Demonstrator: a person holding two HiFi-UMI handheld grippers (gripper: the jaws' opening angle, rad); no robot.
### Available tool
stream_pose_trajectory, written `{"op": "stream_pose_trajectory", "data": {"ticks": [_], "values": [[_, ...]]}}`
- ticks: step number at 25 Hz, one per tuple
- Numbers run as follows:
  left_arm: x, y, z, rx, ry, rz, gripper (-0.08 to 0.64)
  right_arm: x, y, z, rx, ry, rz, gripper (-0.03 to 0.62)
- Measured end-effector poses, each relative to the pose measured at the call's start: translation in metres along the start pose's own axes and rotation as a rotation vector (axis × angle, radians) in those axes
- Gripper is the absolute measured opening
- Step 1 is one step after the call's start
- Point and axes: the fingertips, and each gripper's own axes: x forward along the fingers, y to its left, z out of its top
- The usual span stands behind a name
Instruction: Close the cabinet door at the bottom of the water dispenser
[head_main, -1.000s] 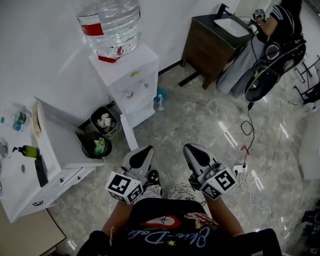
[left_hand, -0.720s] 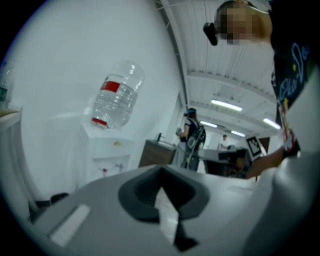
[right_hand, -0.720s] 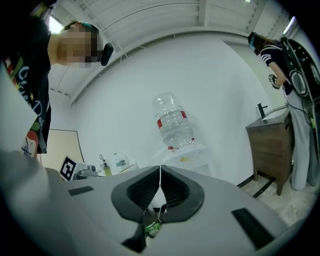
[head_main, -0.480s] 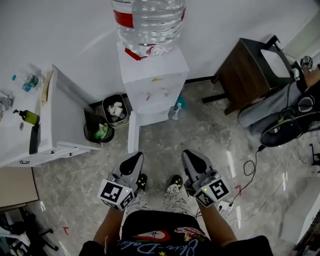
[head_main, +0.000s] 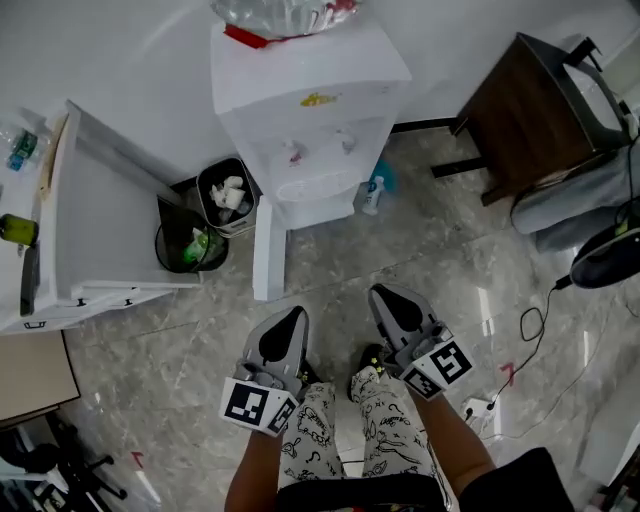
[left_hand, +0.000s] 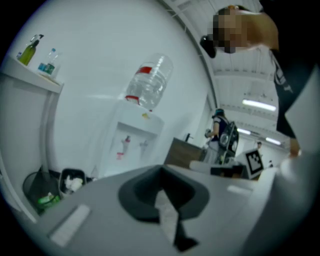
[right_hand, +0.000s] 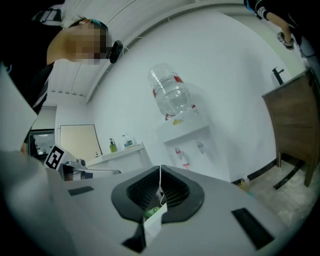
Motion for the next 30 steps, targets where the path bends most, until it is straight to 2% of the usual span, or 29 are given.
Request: {"op": "stream_pose_trajectory", "data": {"ticks": [3,5,7,10,12,15,20,23,25,30], "values": [[0.01,0.02,-0.061,0.072,0.025,-0.001,-0.002,0.011,-0.007,-0.07,0.058,0.003,-0.019,0.017],[0.014,0.033,-0.102,0.085,0.036,-0.003,-0.002,0.014,-0.009,-0.115,0.094,-0.003,0.003,0.017],[0.021,0.049,-0.14,0.069,0.029,-0.019,-0.002,0.021,-0.021,-0.156,0.103,0.003,0.036,0.017],[0.043,0.08,-0.188,0.007,-0.016,-0.084,-0.002,0.043,-0.052,-0.206,0.115,0.009,0.092,0.017],[0.059,0.097,-0.212,0.027,-0.051,-0.117,-0.002,0.058,-0.074,-0.231,0.101,-0.001,0.114,0.017],[0.084,0.108,-0.242,0.122,-0.079,-0.151,-0.002,0.074,-0.104,-0.262,0.052,-0.024,0.135,0.017],[0.119,0.113,-0.291,0.102,-0.102,-0.246,-0.002,0.096,-0.145,-0.298,0.018,-0.053,0.17,0.017],[0.13,0.114,-0.309,0.158,-0.09,-0.269,-0.002,0.104,-0.165,-0.302,-0.049,-0.084,0.18,0.017],[0.131,0.114,-0.31,0.154,-0.093,-0.282,-0.002,0.107,-0.171,-0.304,-0.059,-0.1,0.18,0.017],[0.11,0.107,-0.26,0.15,-0.156,-0.293,-0.002,0.113,-0.163,-0.312,-0.049,-0.073,0.191,0.017]]}}
